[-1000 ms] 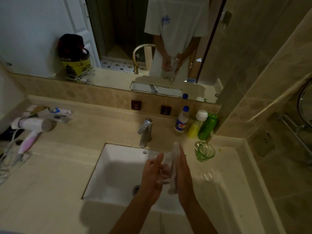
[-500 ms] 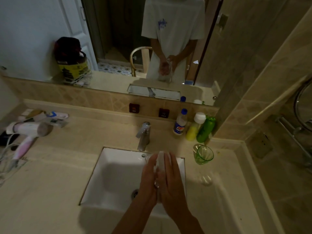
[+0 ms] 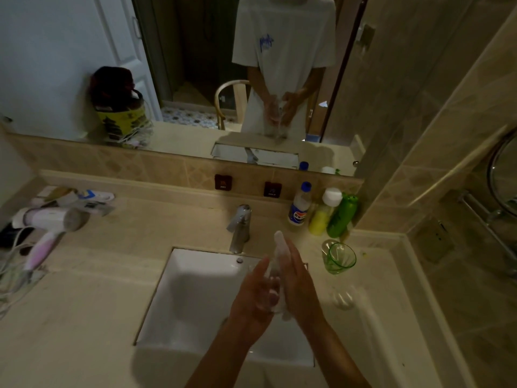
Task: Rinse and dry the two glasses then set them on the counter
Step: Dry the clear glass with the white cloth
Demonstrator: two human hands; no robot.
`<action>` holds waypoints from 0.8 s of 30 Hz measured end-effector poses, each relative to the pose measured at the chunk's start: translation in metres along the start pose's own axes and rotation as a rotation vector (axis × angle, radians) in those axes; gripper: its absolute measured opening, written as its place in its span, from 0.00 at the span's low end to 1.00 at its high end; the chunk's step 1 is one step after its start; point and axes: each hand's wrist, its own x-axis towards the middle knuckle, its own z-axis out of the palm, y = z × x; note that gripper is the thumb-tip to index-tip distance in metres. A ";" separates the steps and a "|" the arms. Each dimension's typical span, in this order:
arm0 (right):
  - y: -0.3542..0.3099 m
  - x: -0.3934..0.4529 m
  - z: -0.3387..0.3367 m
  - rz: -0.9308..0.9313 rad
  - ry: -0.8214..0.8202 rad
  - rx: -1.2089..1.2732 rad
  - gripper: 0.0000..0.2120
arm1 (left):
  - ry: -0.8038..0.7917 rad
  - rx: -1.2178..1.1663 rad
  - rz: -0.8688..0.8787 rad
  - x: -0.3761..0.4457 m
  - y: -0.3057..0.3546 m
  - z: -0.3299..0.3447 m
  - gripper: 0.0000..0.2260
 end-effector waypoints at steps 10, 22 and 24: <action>0.011 -0.029 0.016 -0.112 0.211 0.040 0.23 | 0.066 -0.070 0.031 0.004 -0.005 -0.001 0.41; 0.011 -0.021 0.015 -0.140 0.101 -0.178 0.24 | 0.110 0.039 0.068 0.003 -0.005 0.012 0.27; 0.021 -0.034 0.023 -0.172 0.120 -0.218 0.25 | 0.144 0.020 0.051 0.005 -0.005 0.009 0.27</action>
